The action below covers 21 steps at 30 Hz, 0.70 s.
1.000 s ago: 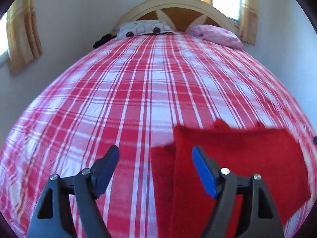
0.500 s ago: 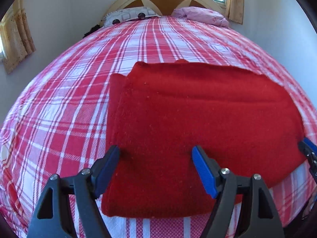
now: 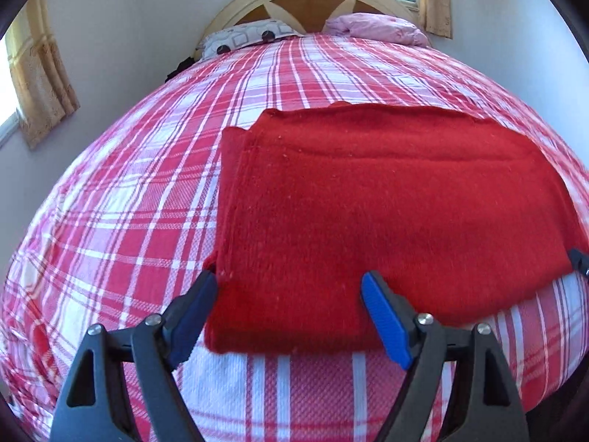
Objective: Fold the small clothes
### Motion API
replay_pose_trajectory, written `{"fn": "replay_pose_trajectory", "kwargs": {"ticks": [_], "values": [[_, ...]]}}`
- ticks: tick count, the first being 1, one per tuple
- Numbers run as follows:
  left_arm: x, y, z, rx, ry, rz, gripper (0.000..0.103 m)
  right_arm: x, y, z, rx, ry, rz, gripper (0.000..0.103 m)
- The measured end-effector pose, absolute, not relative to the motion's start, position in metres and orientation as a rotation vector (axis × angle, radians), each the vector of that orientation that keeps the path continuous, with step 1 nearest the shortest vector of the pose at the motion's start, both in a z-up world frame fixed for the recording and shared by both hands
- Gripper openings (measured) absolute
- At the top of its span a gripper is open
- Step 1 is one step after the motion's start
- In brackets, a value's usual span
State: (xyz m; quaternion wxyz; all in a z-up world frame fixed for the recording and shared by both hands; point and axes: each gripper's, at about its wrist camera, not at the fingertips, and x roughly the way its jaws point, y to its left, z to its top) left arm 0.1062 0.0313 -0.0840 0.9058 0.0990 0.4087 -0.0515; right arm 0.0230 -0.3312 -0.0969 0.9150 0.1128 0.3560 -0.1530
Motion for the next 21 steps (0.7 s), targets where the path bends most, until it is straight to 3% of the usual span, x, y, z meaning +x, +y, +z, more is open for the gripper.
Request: {"fn": "replay_pose_trajectory", "kwargs": {"ticks": [12, 21], "values": [[0.093, 0.031, -0.069, 0.217, 0.83, -0.082, 0.087, -0.016, -0.299, -0.061, 0.264, 0.58, -0.264, 0.046], [0.093, 0.033, -0.061, 0.222, 0.808, -0.077, 0.089, -0.005, -0.294, -0.056, 0.275, 0.578, -0.255, 0.055]]}}
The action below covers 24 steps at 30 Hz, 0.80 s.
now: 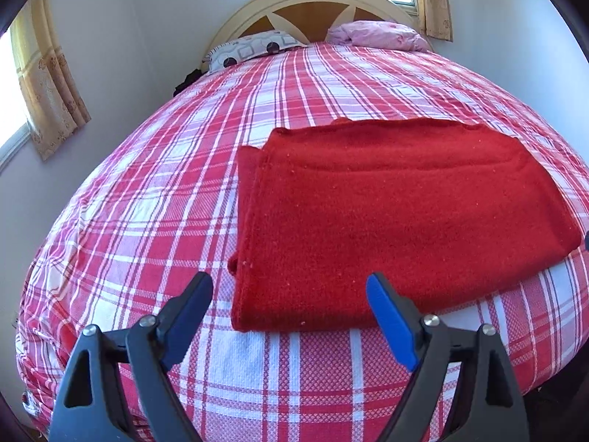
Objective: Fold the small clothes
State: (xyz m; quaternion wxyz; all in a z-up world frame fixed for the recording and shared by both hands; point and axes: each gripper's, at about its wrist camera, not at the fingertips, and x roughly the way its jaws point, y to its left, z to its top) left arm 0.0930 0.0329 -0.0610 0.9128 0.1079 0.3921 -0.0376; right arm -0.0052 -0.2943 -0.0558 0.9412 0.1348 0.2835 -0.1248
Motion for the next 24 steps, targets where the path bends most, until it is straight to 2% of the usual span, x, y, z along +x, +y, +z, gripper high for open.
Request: {"fn": "replay_pose_trajectory", "kwargs": {"ticks": [7, 24], "values": [[0.096, 0.033, -0.061, 0.207, 0.818, -0.08, 0.09, 0.007, -0.291, -0.044, 0.286, 0.556, -0.228, 0.071], [0.107, 0.055, -0.063, 0.11, 0.837, -0.118, 0.09, 0.007, -0.302, -0.04, 0.268, 0.543, -0.282, 0.071]]}}
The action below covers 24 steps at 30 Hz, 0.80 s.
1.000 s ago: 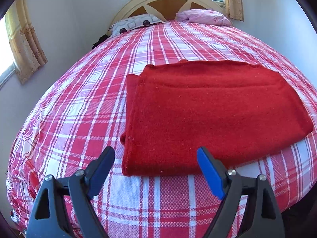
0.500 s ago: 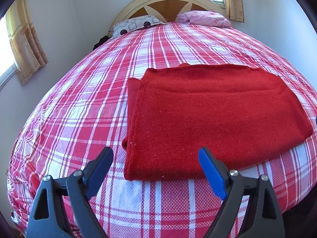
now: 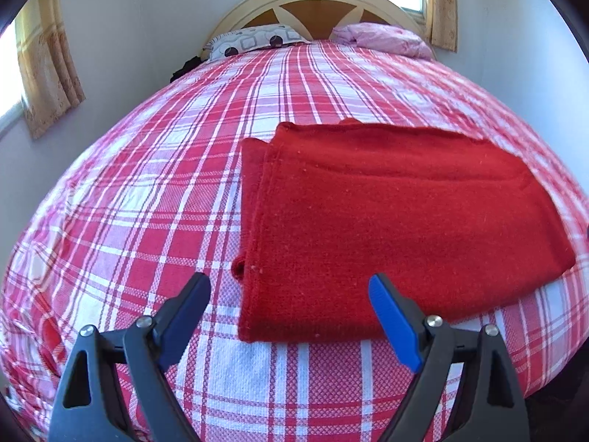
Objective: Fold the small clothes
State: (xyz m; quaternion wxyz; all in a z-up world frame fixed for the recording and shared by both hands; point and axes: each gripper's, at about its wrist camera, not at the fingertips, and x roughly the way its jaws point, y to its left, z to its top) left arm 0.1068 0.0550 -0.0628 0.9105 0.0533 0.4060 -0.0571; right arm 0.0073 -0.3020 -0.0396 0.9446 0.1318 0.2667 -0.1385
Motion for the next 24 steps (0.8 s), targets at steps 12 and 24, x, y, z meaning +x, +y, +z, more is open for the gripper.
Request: {"fn": "replay_pose_trajectory", "kwargs": {"ticks": [12, 24], "values": [[0.149, 0.079, -0.073, -0.079, 0.905, -0.086, 0.09, 0.013, -0.34, -0.041, 0.347, 0.536, -0.324, 0.071], [0.138, 0.076, -0.092, -0.213, 0.939, -0.171, 0.077, 0.047, -0.292, -0.05, 0.277, 0.584, -0.183, 0.071]]}}
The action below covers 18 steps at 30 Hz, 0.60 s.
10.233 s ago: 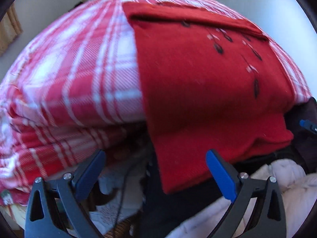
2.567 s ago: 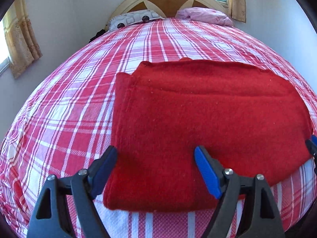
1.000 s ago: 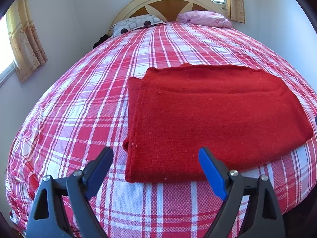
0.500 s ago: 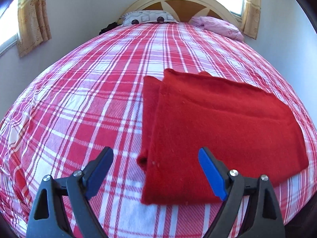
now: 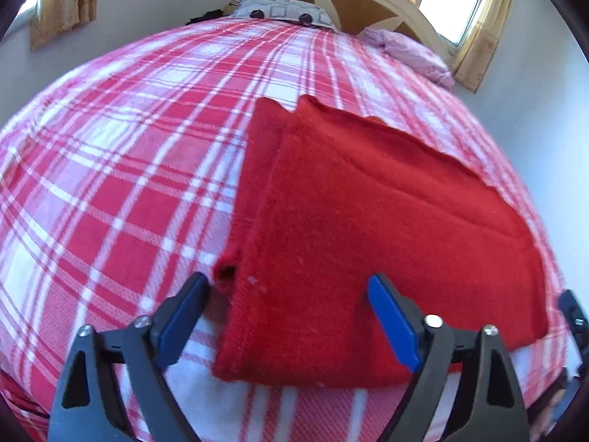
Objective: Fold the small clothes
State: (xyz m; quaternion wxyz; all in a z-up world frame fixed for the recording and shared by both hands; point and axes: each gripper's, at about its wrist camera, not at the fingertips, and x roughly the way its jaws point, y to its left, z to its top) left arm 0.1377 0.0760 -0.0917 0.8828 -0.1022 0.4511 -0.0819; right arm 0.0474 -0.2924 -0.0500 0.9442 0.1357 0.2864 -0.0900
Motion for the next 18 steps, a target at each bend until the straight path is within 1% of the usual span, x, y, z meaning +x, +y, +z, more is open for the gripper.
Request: {"fn": "replay_pose_trajectory", "kwargs": {"ticks": [1, 2, 3, 4, 6, 9, 15, 18], "values": [[0.135, 0.076, -0.091, -0.225, 0.934, -0.186, 0.072, 0.05, -0.29, -0.051, 0.285, 0.585, -0.174, 0.071], [0.133, 0.076, -0.09, -0.233, 0.931, -0.193, 0.061, 0.051, -0.288, -0.052, 0.293, 0.587, -0.167, 0.071], [0.132, 0.077, -0.09, -0.243, 0.93, -0.197, 0.053, 0.053, -0.285, -0.055, 0.303, 0.59, -0.156, 0.071], [0.133, 0.079, -0.091, -0.263, 0.929, -0.206, 0.049, 0.055, -0.283, -0.055, 0.306, 0.593, -0.149, 0.071], [0.136, 0.085, -0.092, -0.33, 0.938, -0.224, 0.022, 0.059, -0.277, -0.059, 0.306, 0.605, -0.133, 0.071], [0.136, 0.086, -0.087, -0.395, 0.932, -0.24, 0.018, 0.064, -0.267, -0.059, 0.29, 0.62, -0.11, 0.071], [0.117, 0.067, -0.064, -0.308, 0.794, -0.235, 0.017, 0.095, -0.248, -0.037, 0.272, 0.626, -0.005, 0.071], [0.115, 0.064, -0.062, -0.281, 0.758, -0.227, 0.017, 0.126, -0.232, -0.028, 0.316, 0.652, 0.159, 0.071]]}}
